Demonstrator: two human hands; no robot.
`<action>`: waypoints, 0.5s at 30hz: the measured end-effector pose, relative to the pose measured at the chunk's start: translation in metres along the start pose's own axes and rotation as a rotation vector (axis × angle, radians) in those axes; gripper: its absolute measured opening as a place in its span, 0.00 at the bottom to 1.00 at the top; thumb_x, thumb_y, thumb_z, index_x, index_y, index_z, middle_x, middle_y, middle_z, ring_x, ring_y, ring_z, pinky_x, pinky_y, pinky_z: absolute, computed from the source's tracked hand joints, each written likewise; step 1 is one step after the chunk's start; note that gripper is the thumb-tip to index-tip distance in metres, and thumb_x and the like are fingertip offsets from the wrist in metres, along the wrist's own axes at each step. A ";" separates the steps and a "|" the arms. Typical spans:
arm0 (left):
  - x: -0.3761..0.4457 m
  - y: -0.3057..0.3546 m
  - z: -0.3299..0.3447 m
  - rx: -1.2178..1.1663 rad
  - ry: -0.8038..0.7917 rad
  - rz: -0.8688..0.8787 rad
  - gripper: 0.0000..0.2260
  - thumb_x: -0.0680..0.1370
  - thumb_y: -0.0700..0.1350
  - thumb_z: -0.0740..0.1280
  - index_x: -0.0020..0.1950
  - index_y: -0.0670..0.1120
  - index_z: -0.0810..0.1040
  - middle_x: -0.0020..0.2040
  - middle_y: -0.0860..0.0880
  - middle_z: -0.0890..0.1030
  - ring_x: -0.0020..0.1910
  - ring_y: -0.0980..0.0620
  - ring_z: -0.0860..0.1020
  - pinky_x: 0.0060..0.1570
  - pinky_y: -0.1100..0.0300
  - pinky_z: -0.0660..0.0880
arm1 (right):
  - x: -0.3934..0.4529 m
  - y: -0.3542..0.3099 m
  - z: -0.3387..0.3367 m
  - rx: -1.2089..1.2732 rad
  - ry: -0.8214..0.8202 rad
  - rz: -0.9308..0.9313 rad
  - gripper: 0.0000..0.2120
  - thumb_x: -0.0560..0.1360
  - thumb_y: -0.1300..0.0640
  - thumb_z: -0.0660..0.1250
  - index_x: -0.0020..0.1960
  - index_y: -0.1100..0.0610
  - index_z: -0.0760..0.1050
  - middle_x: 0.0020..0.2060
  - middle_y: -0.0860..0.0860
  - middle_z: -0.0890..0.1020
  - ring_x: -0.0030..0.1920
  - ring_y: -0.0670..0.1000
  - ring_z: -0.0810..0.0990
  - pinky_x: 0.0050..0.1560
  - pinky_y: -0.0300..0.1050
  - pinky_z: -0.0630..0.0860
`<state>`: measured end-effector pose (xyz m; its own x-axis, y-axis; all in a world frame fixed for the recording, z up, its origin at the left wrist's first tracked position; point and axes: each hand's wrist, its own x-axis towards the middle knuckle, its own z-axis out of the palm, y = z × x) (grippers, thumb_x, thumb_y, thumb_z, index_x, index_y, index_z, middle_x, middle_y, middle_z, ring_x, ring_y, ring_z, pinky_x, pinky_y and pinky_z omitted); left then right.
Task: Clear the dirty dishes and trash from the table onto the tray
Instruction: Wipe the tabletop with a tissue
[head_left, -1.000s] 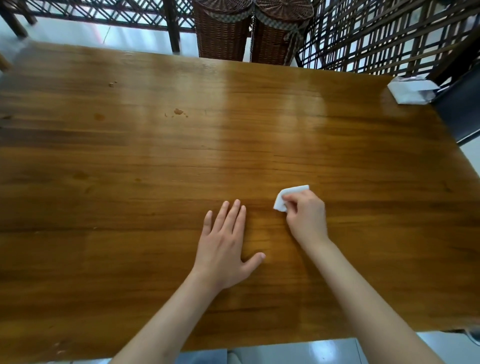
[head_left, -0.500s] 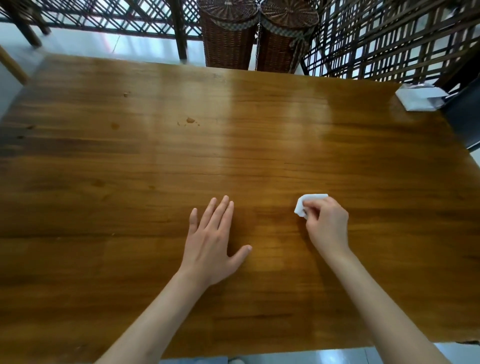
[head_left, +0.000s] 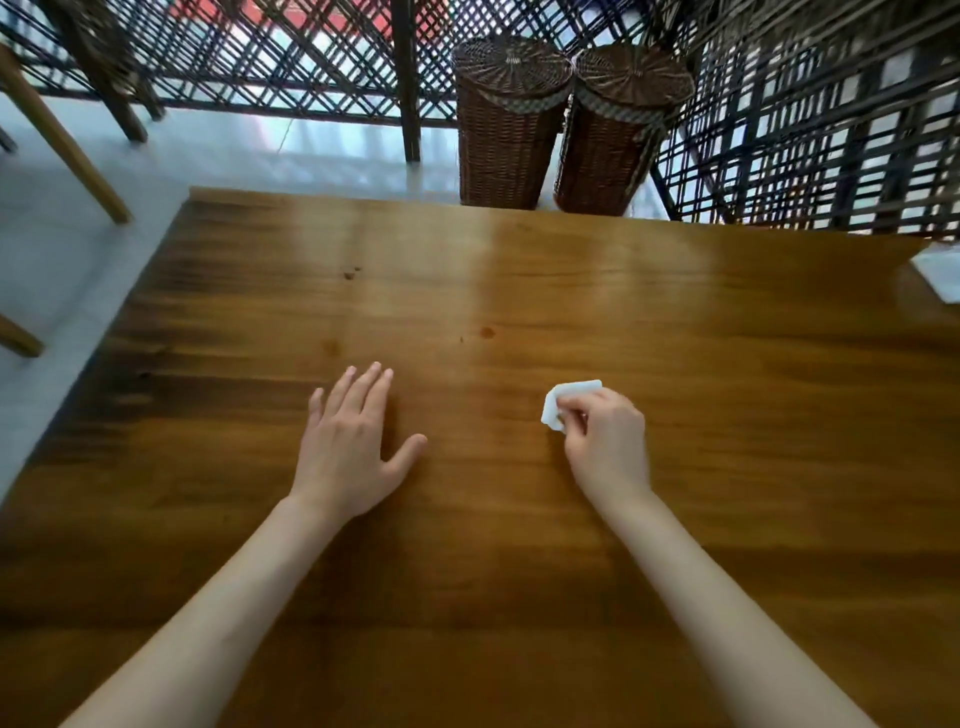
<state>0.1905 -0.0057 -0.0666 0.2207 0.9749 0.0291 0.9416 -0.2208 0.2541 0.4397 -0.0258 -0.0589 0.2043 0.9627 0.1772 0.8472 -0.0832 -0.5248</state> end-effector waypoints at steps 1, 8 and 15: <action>0.013 -0.006 0.001 -0.004 -0.007 0.022 0.35 0.75 0.63 0.59 0.76 0.47 0.56 0.76 0.49 0.58 0.75 0.49 0.52 0.73 0.47 0.49 | 0.010 -0.007 0.008 -0.017 0.000 0.004 0.07 0.73 0.67 0.64 0.42 0.60 0.81 0.39 0.55 0.81 0.43 0.56 0.76 0.40 0.45 0.68; 0.090 -0.010 0.017 0.035 -0.050 0.204 0.36 0.75 0.66 0.53 0.77 0.47 0.51 0.77 0.49 0.54 0.76 0.49 0.50 0.72 0.51 0.45 | 0.081 -0.040 0.051 -0.007 0.072 0.075 0.11 0.72 0.68 0.63 0.38 0.57 0.81 0.40 0.49 0.82 0.42 0.53 0.75 0.39 0.41 0.66; 0.100 -0.016 0.027 0.097 -0.015 0.220 0.38 0.72 0.69 0.47 0.75 0.46 0.59 0.75 0.47 0.62 0.74 0.47 0.58 0.70 0.49 0.43 | 0.124 -0.048 0.077 0.024 0.084 0.262 0.10 0.73 0.67 0.63 0.43 0.59 0.82 0.46 0.53 0.81 0.46 0.51 0.78 0.42 0.34 0.65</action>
<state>0.2042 0.0949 -0.0942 0.4267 0.9025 0.0592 0.8900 -0.4306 0.1495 0.3864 0.1175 -0.0754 0.4558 0.8843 0.1011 0.7484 -0.3193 -0.5813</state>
